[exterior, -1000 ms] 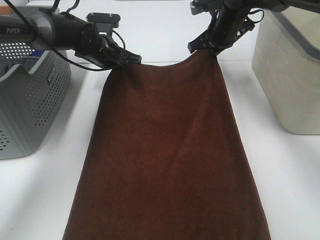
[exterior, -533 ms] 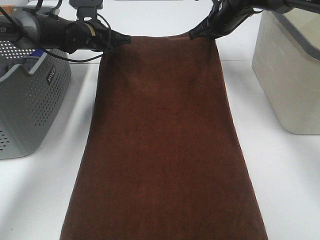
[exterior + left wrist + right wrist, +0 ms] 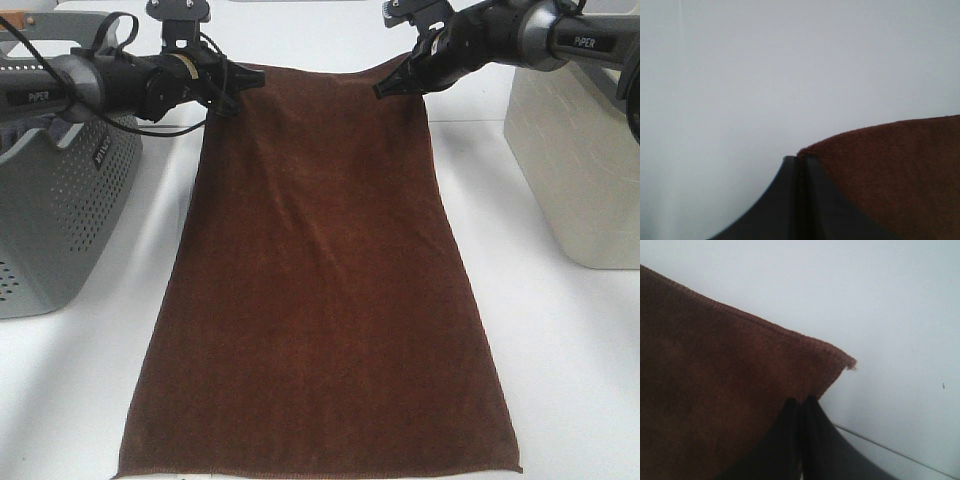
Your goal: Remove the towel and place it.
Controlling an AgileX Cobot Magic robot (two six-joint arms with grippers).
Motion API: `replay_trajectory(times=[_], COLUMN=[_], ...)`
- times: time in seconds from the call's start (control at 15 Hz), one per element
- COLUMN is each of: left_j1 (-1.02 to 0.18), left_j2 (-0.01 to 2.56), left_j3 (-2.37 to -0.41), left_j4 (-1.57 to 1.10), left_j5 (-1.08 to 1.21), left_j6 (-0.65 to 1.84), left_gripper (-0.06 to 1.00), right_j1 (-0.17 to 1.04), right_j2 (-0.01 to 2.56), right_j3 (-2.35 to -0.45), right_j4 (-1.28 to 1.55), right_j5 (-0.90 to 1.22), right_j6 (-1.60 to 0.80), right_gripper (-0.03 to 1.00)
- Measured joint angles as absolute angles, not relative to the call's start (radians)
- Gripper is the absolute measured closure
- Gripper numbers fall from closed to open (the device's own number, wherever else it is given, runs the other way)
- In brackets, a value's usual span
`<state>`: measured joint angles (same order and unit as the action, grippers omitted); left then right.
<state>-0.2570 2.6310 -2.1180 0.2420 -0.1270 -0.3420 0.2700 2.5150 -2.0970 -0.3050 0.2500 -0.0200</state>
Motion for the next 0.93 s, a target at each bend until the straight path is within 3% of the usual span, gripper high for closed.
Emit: replay_trajectory(times=[0.2, 0.27, 0.4, 0.47, 0.53, 0.6, 0.73, 0.93], left_j1=[-0.257, -0.257, -0.257, -0.257, -0.257, -0.257, -0.257, -0.258], left_j2=[2.67, 2.674, 2.674, 2.674, 2.674, 2.672, 2.659, 2.611], left_j3=[-2.119, -2.119, -2.119, -2.119, -2.119, -2.119, -2.119, -2.125], left_j4=[0.242, 0.242, 0.242, 0.242, 0.242, 0.242, 0.242, 0.242], left_j5=[-0.138, -0.138, -0.164, -0.173, -0.175, -0.176, -0.175, -0.131], left_j6=[-0.342, -0.338, -0.33, -0.33, -0.33, -0.329, -0.327, -0.326], left_gripper=[0.9, 0.84, 0.68, 0.54, 0.46, 0.42, 0.4, 0.39], right_j1=[0.266, 0.266, 0.266, 0.266, 0.266, 0.266, 0.266, 0.266], right_j2=[2.544, 2.555, 2.557, 2.556, 2.556, 2.556, 2.556, 2.545], right_j3=[-2.097, -2.097, -2.097, -2.097, -2.097, -2.097, -2.097, -2.097], right_j4=[-0.313, -0.313, -0.314, -0.315, -0.316, -0.316, -0.316, -0.292], right_j5=[0.216, 0.203, 0.14, 0.126, 0.114, 0.114, 0.112, 0.162], right_j6=[-0.014, -0.014, -0.014, -0.014, -0.014, -0.014, -0.014, -0.014], right_gripper=[0.97, 0.94, 0.81, 0.72, 0.57, 0.53, 0.41, 0.37])
